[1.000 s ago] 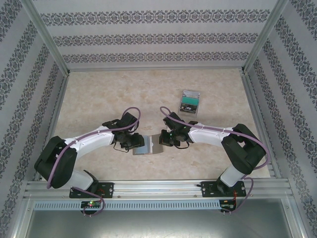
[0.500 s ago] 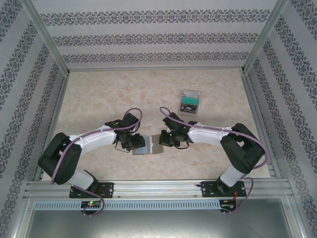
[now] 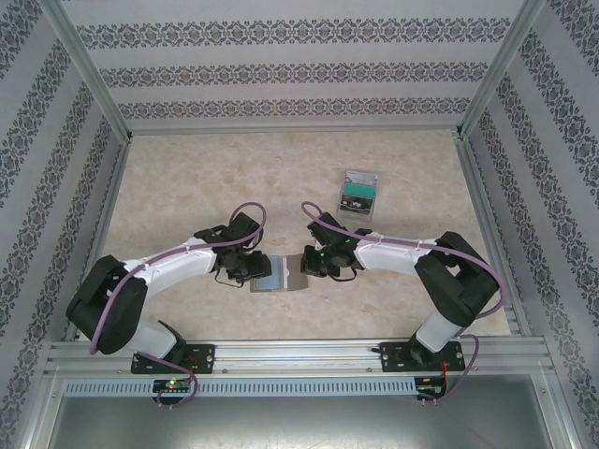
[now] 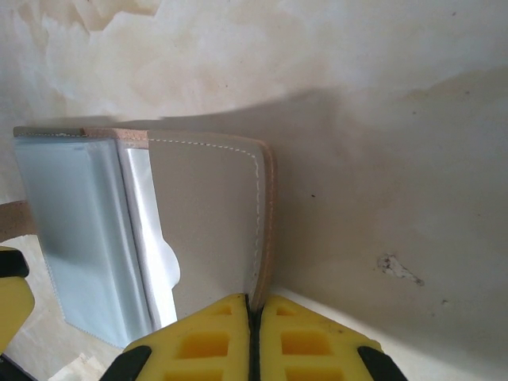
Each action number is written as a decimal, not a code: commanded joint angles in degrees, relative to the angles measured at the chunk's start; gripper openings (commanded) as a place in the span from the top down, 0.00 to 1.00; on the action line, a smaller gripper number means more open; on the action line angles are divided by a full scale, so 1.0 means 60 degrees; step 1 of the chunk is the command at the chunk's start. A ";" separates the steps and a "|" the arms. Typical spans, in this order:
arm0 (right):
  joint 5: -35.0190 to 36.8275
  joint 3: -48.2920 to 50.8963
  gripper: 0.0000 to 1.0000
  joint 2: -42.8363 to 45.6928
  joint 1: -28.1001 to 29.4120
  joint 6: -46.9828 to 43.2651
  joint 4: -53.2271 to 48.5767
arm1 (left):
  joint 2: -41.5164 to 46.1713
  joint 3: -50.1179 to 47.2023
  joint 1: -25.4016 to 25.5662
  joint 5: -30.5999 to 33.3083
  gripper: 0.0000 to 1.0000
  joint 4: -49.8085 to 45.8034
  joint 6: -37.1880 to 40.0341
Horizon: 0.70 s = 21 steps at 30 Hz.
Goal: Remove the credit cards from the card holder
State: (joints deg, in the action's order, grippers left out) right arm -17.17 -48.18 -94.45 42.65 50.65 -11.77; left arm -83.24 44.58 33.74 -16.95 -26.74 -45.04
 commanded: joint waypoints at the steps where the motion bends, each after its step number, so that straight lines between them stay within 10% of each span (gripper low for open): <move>1: 0.0021 -0.0041 1.00 -0.0093 0.0137 0.0067 0.0043 | -0.0171 -0.0149 -0.0070 -0.0103 0.63 0.0100 -0.0005; 21: 0.0008 -0.0055 1.00 -0.0135 0.0175 0.0056 0.0020 | -0.0400 -0.0018 -0.0041 -0.1279 0.58 0.1242 0.0049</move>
State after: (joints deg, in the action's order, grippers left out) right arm -17.15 -48.18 -94.45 42.92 50.68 -11.77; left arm -86.26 43.83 33.74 -22.90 -21.32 -45.04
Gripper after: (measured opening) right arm 0.058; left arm 0.412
